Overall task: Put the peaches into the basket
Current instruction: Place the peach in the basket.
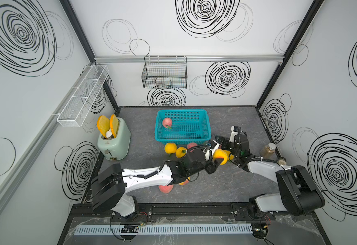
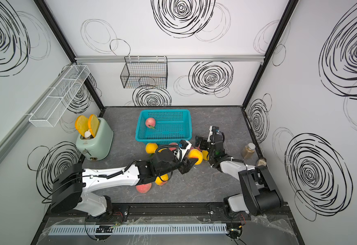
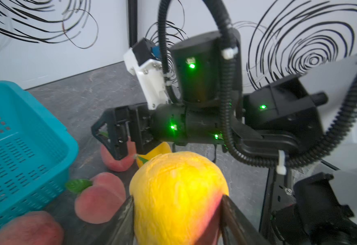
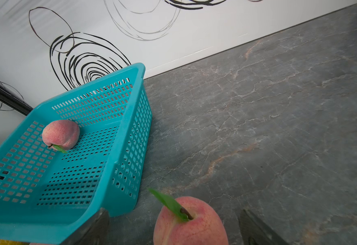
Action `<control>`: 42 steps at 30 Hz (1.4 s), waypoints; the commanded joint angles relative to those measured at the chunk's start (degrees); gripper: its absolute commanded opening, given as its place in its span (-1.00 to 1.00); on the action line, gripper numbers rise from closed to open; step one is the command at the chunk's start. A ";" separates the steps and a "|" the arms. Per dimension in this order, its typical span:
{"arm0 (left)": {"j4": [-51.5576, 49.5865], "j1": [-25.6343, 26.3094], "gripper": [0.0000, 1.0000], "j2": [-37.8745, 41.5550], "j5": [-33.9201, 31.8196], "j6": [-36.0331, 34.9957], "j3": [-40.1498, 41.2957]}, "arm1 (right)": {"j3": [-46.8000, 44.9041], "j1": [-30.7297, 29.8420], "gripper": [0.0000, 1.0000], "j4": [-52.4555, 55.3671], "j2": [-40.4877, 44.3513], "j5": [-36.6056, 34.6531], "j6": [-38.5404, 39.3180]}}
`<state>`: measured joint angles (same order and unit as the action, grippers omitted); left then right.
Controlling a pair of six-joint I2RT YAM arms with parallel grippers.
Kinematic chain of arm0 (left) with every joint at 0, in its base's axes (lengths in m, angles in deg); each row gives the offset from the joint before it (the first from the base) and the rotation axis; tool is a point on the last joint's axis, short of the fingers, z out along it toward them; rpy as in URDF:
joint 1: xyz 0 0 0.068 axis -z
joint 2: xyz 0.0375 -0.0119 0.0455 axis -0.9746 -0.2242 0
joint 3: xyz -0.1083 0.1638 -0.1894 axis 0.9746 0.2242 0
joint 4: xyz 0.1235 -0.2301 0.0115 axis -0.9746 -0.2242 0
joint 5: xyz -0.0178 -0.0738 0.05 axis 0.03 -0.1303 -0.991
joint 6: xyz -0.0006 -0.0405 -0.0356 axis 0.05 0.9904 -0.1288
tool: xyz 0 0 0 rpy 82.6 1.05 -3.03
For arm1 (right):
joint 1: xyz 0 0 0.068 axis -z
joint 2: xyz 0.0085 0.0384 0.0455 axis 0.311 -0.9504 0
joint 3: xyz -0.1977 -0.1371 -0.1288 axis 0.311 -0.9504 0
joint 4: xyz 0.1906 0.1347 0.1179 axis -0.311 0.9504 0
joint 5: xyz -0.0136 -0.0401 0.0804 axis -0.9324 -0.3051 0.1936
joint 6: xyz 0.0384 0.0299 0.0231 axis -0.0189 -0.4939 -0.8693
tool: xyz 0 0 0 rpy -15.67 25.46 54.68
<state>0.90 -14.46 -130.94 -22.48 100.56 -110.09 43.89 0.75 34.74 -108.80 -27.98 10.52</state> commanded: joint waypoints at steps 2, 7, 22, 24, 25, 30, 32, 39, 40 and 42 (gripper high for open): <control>-2.94 -4.15 -0.07 4.28 -3.47 -3.50 -1.30 | -0.63 0.22 0.98 -0.15 1.35 -0.11 -0.99; -6.71 -11.41 -0.06 5.80 -1.31 -2.92 -2.27 | -0.63 0.15 0.98 -0.41 1.30 0.42 -1.08; -13.86 -28.17 -0.02 5.98 4.10 -1.02 -5.89 | -0.68 0.13 0.99 -0.55 1.35 0.67 -1.45; -14.65 -29.92 -0.01 5.74 4.51 -1.18 -6.69 | -0.71 0.15 0.99 -0.53 1.54 0.64 -1.40; -14.80 -30.67 -0.01 5.60 4.73 -1.08 -6.99 | -0.75 0.14 0.99 -0.46 1.64 0.48 -1.36; -15.01 -35.12 0.01 3.53 7.33 -0.10 -9.02 | -0.82 0.16 0.99 -0.55 1.74 0.87 -1.53; -15.54 -37.07 0.02 1.67 9.12 0.57 -10.75 | -0.85 0.08 0.98 -0.59 1.95 1.09 -1.62; -14.45 -40.36 0.03 -3.65 11.59 -0.05 -15.97 | -1.06 0.05 0.99 -1.27 1.10 0.86 -1.90; -13.52 -40.66 0.03 -4.00 11.50 0.18 -15.98 | -0.98 0.05 0.99 -1.21 0.83 0.86 -1.89; -12.09 -41.35 0.03 -4.99 11.75 0.73 -16.31 | -1.06 0.07 0.99 -1.39 0.52 0.57 -1.89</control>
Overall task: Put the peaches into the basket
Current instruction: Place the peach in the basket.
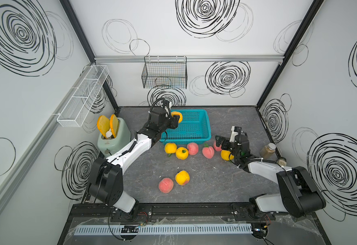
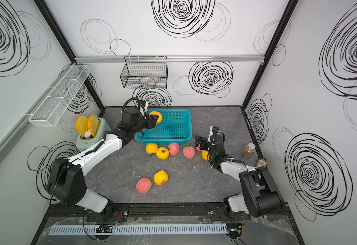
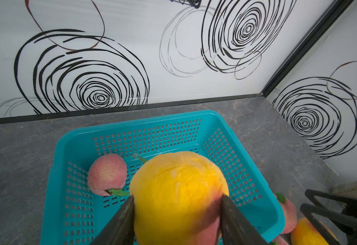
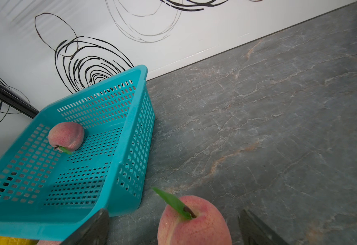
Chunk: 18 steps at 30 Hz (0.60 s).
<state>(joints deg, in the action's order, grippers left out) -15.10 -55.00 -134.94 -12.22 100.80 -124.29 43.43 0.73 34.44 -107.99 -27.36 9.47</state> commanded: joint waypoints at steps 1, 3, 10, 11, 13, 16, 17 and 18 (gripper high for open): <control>4.46 -1.12 0.03 -1.69 1.71 0.77 -2.41 | -0.63 0.07 0.99 -1.16 -0.45 -0.08 -0.92; 5.09 -1.51 0.03 -3.26 2.14 0.80 -3.28 | -0.51 0.07 0.99 -1.08 -0.52 0.12 -0.92; 10.39 -2.09 0.02 -7.87 2.61 -1.13 -3.64 | -0.91 0.08 0.99 -1.47 -0.04 -0.15 -0.93; 11.10 -2.35 0.02 -8.80 2.81 -1.04 -3.92 | -0.90 0.00 0.98 -1.59 -0.03 -0.07 -1.01; 12.04 -2.77 0.02 -10.71 3.25 -0.51 -4.38 | -0.88 -0.10 0.99 -1.63 -0.12 -0.09 -0.93; 13.22 -3.27 0.02 -13.06 4.40 -0.95 -5.34 | -0.83 -0.10 0.99 -1.48 -0.48 -0.53 -0.84; 13.43 -3.33 0.02 -13.95 4.60 -1.56 -5.83 | -0.83 -0.10 0.99 -1.51 -0.50 -0.47 -0.82; 13.41 -3.52 0.02 -14.77 4.75 -2.02 -6.41 | -0.75 -0.09 0.98 -1.51 -0.55 -0.26 -0.88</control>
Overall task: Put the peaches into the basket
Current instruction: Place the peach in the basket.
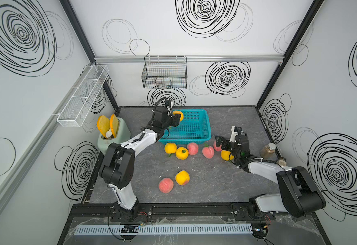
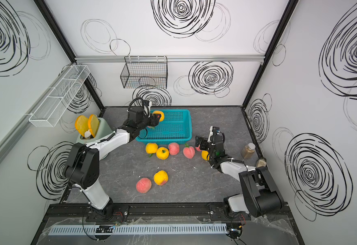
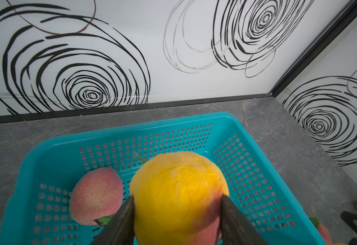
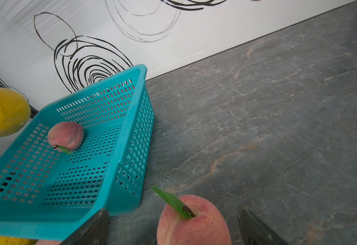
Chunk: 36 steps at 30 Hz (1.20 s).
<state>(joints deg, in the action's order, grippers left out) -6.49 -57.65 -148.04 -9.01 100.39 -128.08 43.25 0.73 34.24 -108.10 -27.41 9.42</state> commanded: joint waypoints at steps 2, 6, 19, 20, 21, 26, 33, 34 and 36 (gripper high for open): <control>3.72 -1.59 0.02 -3.94 2.19 -1.71 -4.51 | -0.65 -0.21 0.99 -1.49 -0.34 0.10 -0.88; 4.36 -2.59 0.03 -6.80 3.37 -0.94 -5.87 | -0.58 -0.37 0.98 -1.26 -0.20 -0.47 -0.75; 1.56 -2.37 0.07 -14.80 4.20 -0.69 -11.85 | -0.50 -0.32 0.99 -1.21 -0.41 -0.38 -0.71; 1.40 -2.48 0.07 -15.19 4.20 -0.67 -12.05 | -0.48 -0.25 0.98 -1.12 -0.45 -0.48 -0.63; 1.41 -2.48 0.07 -15.47 4.18 -0.79 -11.97 | -0.42 -0.26 0.99 -1.14 -0.49 -0.54 -0.62; 1.60 -2.50 0.13 -16.73 3.46 -1.10 -11.26 | -0.56 -0.28 0.99 -0.97 -0.14 -0.82 -0.44; 1.78 -2.30 0.14 -20.74 3.63 -0.01 -13.26 | -0.37 -0.37 0.99 -0.98 -0.37 -0.50 -0.62; 1.07 -2.03 0.14 -20.98 2.11 -0.06 -13.52 | -0.39 -0.27 0.98 -0.88 -0.36 -0.69 -0.53; 0.60 -1.51 0.15 -21.25 0.06 -0.79 -13.70 | -0.30 -0.20 0.98 -0.70 -0.17 -0.56 -0.53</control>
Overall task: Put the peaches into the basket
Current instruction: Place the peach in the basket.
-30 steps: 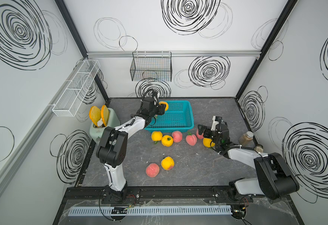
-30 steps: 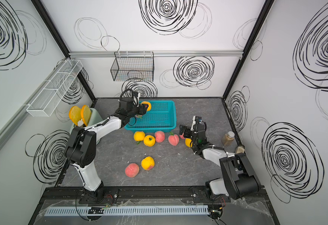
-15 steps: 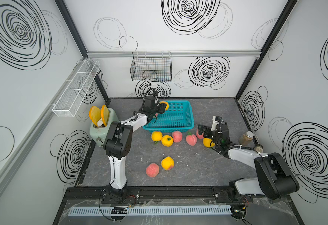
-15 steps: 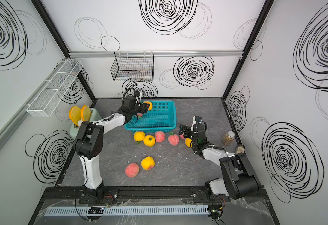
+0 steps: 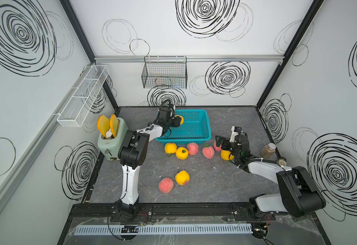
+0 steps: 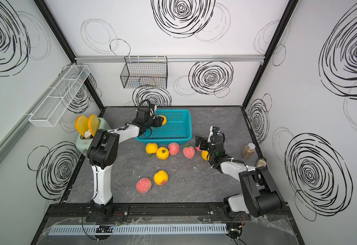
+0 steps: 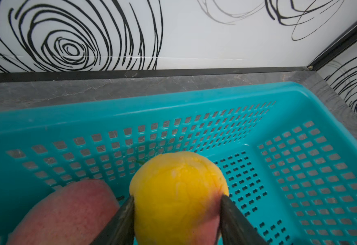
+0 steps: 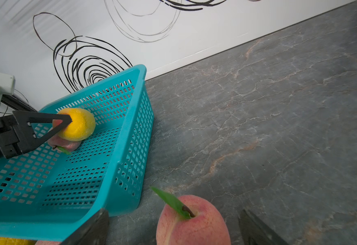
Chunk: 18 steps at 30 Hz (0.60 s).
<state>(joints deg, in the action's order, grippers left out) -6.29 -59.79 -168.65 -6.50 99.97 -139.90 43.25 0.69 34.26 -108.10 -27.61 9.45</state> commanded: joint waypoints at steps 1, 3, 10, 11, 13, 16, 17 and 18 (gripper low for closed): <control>-0.06 0.84 0.16 -0.75 -3.04 -0.72 -2.09 | -0.37 -0.19 0.99 -0.72 -0.02 -0.28 -0.55; -0.83 1.13 0.17 -1.03 -4.46 -1.14 -2.43 | -0.47 -0.24 0.98 -0.76 0.25 -0.23 -0.55; -1.27 1.26 0.24 -1.56 -4.99 -0.66 -2.25 | -0.38 -0.24 0.99 -0.74 0.24 0.17 -0.63; -1.37 1.34 0.25 -1.64 -4.92 -0.70 -2.25 | -0.41 -0.24 0.99 -0.68 0.39 -0.07 -0.64; -1.54 1.46 0.34 -1.74 -5.58 -0.72 -2.34 | -0.59 -0.15 0.99 -0.62 0.79 -0.40 -0.64; -1.82 1.61 0.49 -1.65 -6.85 -0.68 -2.34 | -0.65 -0.15 0.98 -0.72 1.13 -0.19 -0.64; -1.90 1.57 0.52 -1.61 -6.91 -0.73 -2.32 | -0.62 -0.07 0.99 -0.72 1.13 -0.18 -0.64; -1.99 1.58 0.56 -1.74 -6.95 -0.65 -2.40 | -0.65 -0.15 0.99 -0.71 1.04 -0.29 -0.64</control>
<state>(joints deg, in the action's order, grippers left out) -8.85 -58.44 -169.35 -11.83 99.67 -140.80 43.25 0.69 34.26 -108.08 -27.58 9.45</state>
